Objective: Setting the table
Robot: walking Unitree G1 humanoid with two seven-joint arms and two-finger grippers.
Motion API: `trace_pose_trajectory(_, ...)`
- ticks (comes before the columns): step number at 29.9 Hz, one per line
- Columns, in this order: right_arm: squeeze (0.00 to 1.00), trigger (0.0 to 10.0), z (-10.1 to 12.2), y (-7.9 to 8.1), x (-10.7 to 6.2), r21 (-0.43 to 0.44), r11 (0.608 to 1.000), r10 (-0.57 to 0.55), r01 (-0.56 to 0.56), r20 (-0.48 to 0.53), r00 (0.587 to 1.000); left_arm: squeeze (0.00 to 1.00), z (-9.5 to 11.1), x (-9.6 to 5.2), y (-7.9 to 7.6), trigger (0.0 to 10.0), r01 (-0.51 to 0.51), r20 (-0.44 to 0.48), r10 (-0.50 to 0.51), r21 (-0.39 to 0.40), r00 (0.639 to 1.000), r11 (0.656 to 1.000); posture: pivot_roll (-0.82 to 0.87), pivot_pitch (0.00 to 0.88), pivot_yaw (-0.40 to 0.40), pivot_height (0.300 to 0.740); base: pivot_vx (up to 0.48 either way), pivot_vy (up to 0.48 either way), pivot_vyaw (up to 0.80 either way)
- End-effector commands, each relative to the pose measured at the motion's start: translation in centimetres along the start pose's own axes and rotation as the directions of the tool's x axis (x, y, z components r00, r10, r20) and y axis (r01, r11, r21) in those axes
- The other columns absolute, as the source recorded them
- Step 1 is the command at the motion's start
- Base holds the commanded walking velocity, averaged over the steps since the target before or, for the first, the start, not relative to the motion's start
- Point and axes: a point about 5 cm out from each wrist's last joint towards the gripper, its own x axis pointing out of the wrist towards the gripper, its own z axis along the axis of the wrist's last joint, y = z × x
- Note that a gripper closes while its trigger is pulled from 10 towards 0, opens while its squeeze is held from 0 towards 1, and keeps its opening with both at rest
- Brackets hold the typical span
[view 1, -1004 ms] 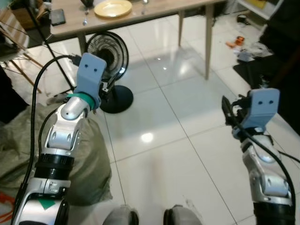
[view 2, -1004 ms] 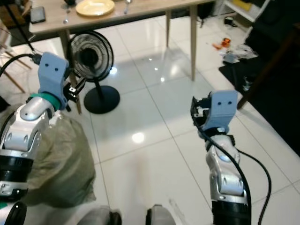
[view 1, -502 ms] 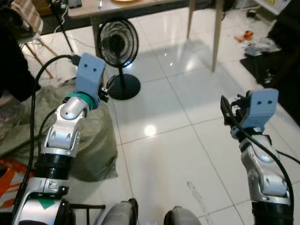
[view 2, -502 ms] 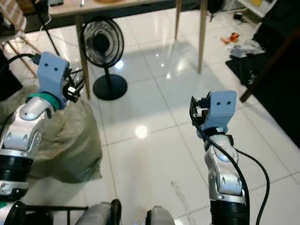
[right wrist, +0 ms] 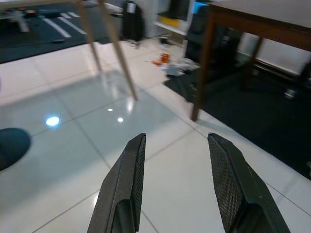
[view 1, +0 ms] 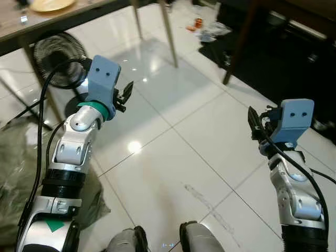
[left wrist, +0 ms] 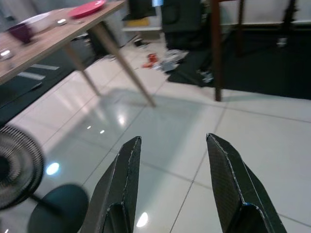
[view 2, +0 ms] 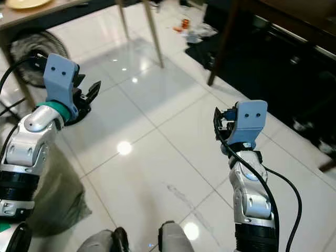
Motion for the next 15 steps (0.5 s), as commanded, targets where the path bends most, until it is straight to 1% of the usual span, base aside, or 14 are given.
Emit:
trace_pose_trajectory(1, 0.00, 10.0, -0.06, -0.09, -0.14, 0.012, 1.000, -0.007, 0.007, -0.005, 1.000, 0.00, -0.47, -0.03, 0.18, 10.0, -0.008, -0.030, 0.008, -0.003, 1.000, 1.000, -0.01, 0.033, 0.093, 0.740, 0.000, 0.000, -0.80)
trace_pose_trajectory(15, 0.00, 10.0, 0.06, -0.58, -0.08, 0.015, 0.999, -0.050, 0.050, -0.005, 0.999, 0.00, -0.15, 0.04, 0.12, 10.0, -0.004, -0.022, 0.003, -0.008, 1.000, 1.000, -0.01, 0.036, 0.095, 0.740, 0.000, 0.000, -0.80)
